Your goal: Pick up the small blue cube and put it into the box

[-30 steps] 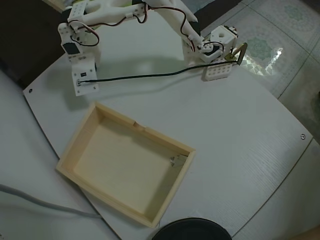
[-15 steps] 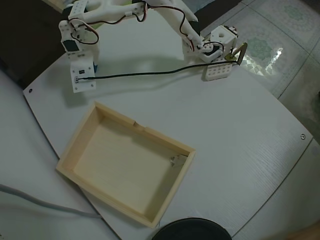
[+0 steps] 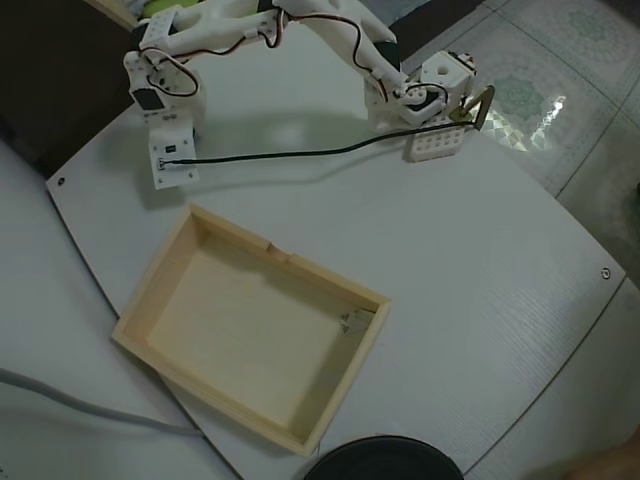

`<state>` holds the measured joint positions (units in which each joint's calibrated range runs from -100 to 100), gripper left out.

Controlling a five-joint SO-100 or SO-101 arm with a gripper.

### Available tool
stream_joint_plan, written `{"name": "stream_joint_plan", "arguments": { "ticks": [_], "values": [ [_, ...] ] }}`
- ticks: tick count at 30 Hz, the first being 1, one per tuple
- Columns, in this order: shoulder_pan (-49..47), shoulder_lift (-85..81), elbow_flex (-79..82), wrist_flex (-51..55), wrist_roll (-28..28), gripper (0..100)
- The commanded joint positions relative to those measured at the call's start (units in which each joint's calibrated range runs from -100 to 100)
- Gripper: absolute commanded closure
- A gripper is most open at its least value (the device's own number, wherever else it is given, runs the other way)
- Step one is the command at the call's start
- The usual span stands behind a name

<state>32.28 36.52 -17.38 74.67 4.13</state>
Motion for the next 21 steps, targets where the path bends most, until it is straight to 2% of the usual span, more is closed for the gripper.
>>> {"name": "stream_joint_plan", "arguments": {
  "ticks": [1, 6, 15, 21],
  "values": [
    [0.2, -1.0, -0.7, -0.8, 0.2, 83],
    [0.2, -0.3, -0.7, -1.2, 0.2, 94],
    [0.1, -2.8, -3.6, -0.2, 0.2, 94],
    [-0.6, -9.4, -7.5, 4.8, 0.2, 94]
  ]
}}
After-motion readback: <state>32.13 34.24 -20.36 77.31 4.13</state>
